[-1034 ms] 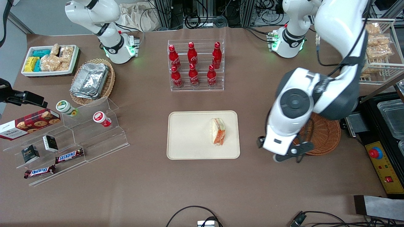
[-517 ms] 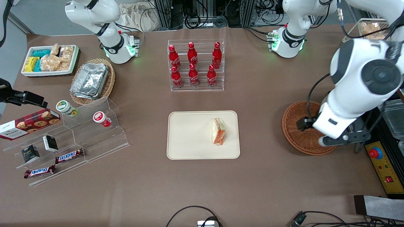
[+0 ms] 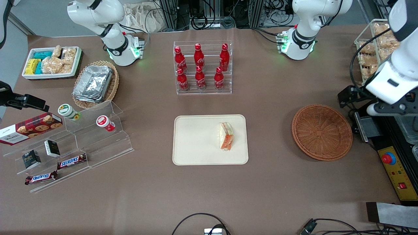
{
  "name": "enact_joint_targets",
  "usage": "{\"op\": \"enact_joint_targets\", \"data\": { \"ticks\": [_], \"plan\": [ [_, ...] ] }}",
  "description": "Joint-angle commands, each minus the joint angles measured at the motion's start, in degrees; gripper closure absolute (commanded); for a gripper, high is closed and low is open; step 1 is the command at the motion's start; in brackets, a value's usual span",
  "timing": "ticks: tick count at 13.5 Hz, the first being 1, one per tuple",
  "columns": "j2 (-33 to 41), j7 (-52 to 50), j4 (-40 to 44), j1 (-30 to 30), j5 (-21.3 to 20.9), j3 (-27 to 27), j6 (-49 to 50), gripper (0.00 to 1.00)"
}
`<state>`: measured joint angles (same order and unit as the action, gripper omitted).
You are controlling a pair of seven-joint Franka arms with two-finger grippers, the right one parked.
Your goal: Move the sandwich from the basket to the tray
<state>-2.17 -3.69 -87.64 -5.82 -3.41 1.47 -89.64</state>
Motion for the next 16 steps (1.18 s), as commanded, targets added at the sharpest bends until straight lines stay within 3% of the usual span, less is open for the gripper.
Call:
{"op": "enact_joint_targets", "data": {
  "ticks": [1,16],
  "plan": [
    [4.6,1.5,-3.7,-0.3,0.9,-0.5,0.8,0.0],
    [1.6,1.0,0.6,-0.2,2.4,-0.6,3.7,0.0]
  ]
}}
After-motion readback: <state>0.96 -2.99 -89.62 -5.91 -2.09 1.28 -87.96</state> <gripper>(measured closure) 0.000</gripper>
